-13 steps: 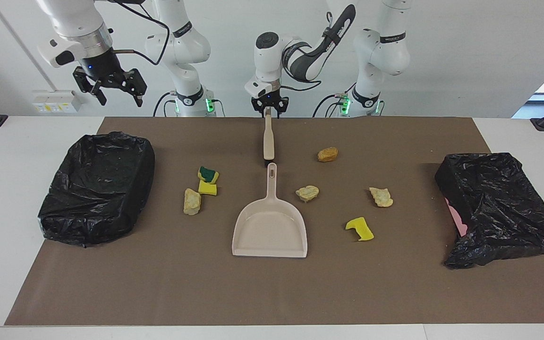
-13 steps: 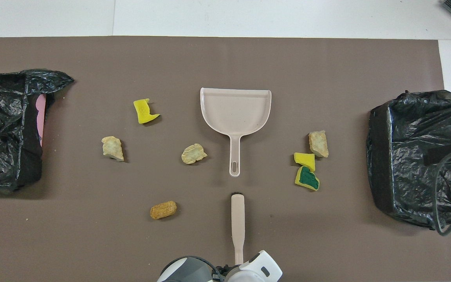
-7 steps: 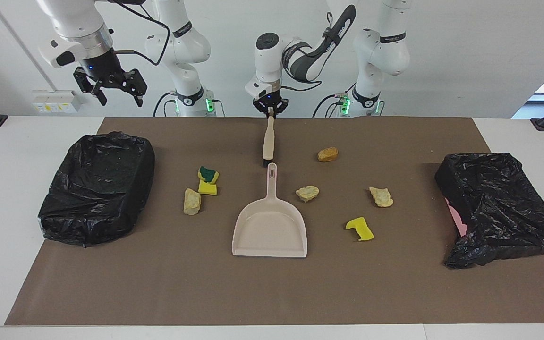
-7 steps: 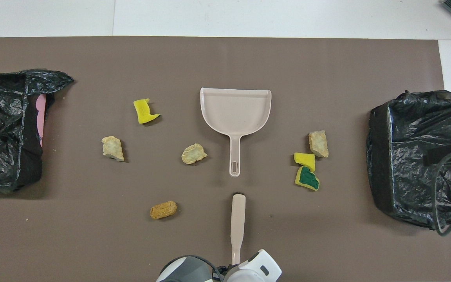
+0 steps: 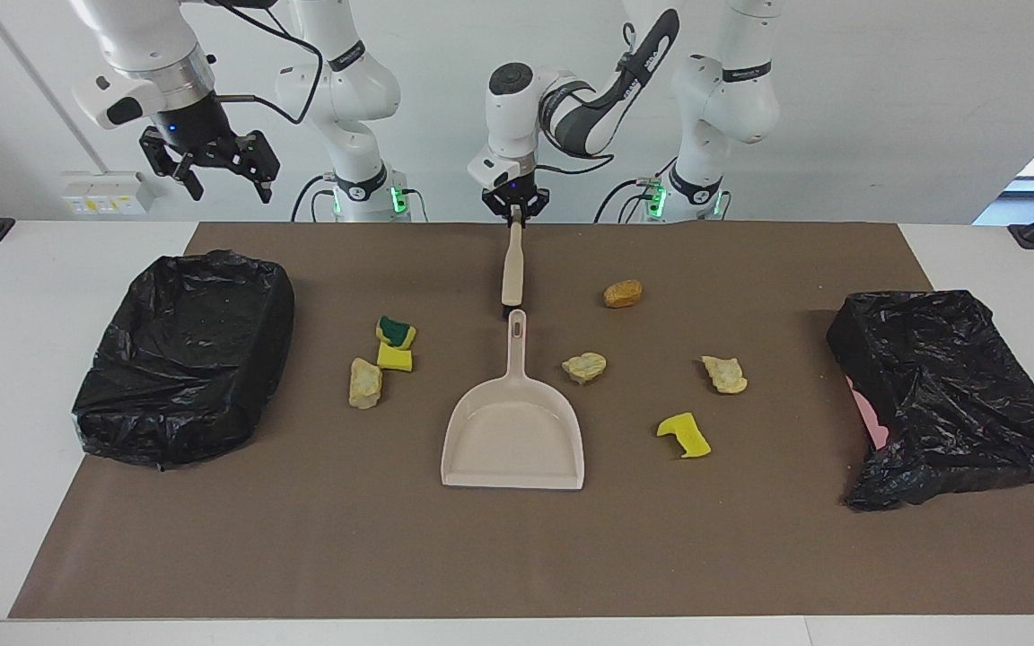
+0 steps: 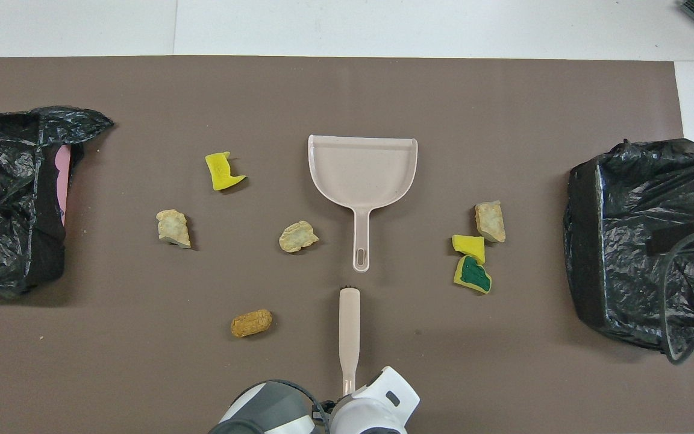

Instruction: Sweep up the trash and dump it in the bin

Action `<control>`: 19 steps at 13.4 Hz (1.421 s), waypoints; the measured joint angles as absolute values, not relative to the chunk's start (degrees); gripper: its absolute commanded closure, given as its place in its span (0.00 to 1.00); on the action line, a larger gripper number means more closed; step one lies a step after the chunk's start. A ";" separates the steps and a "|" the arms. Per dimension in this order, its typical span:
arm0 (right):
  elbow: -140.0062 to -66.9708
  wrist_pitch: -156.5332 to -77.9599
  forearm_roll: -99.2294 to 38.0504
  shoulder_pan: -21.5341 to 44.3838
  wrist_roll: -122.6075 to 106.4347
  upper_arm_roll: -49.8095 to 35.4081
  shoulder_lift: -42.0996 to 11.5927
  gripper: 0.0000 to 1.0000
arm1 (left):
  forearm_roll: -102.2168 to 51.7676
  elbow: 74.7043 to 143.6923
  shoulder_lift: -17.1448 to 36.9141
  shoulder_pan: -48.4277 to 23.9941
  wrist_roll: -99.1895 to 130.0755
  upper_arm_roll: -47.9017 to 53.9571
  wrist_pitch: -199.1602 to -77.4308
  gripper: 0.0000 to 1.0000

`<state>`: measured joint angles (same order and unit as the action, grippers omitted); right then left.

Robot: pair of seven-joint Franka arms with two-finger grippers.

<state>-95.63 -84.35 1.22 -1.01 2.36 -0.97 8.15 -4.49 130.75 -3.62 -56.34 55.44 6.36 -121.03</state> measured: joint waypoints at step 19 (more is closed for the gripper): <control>-98.97 -110.75 -5.04 13.61 33.21 -11.02 -13.49 0.00 | -3.59 127.89 -0.20 -25.55 27.56 5.86 -117.90 1.00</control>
